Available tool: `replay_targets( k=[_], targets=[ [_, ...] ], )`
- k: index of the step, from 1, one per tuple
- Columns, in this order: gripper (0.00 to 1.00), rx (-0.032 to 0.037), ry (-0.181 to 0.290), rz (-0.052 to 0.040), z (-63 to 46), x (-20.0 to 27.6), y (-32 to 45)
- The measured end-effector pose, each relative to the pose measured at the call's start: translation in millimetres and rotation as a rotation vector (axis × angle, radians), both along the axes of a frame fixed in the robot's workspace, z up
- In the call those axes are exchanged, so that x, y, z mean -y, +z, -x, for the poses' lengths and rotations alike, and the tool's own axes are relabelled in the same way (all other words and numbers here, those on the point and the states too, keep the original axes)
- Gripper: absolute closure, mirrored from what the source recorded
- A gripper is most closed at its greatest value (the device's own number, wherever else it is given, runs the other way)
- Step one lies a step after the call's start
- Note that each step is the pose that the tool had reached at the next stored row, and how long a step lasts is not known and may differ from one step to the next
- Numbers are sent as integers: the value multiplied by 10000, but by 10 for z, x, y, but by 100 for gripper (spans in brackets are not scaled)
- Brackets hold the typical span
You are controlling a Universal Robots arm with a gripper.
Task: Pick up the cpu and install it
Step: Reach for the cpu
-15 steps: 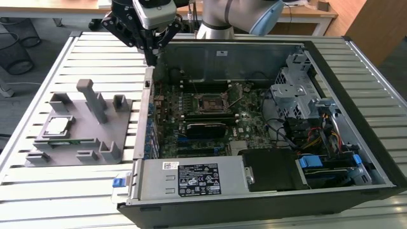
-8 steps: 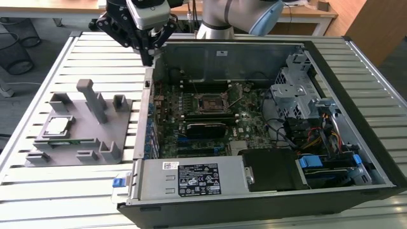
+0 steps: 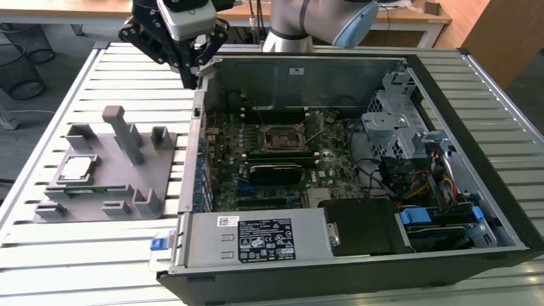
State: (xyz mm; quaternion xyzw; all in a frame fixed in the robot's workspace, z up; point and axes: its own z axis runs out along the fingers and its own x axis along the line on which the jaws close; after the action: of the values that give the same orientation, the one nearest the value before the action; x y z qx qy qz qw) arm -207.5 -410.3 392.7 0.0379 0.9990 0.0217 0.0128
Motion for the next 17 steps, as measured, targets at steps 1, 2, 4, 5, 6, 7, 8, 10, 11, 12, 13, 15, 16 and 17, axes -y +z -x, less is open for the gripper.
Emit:
replay_targets(
  k=[1, 2, 4, 5, 6, 7, 8, 10, 11, 12, 13, 15, 16, 17],
  targets=[
    [89, -1, 0, 0, 12, 2, 0],
    [89, 0, 1, 0, 24, 4, 0],
    [89, 0, 0, 0, 52, 10, -2],
    [89, 0, 0, -1, 66, 14, -3],
    [89, 0, 0, 0, 81, 19, -4],
    [89, 1, -1, -1, 97, 24, -4],
    [89, 1, -1, -1, 111, 28, -5],
    [89, 1, 0, -1, 142, 39, -6],
    [89, 1, 0, -1, 158, 45, -6],
    [89, 0, 0, -1, 171, 50, -7],
    [89, 0, 0, 0, 182, 55, -7],
    [89, 0, 0, -1, 202, 63, -7],
    [89, 0, 1, -1, 208, 67, -7],
    [89, 0, 1, 0, 214, 73, -7]
  ],
)
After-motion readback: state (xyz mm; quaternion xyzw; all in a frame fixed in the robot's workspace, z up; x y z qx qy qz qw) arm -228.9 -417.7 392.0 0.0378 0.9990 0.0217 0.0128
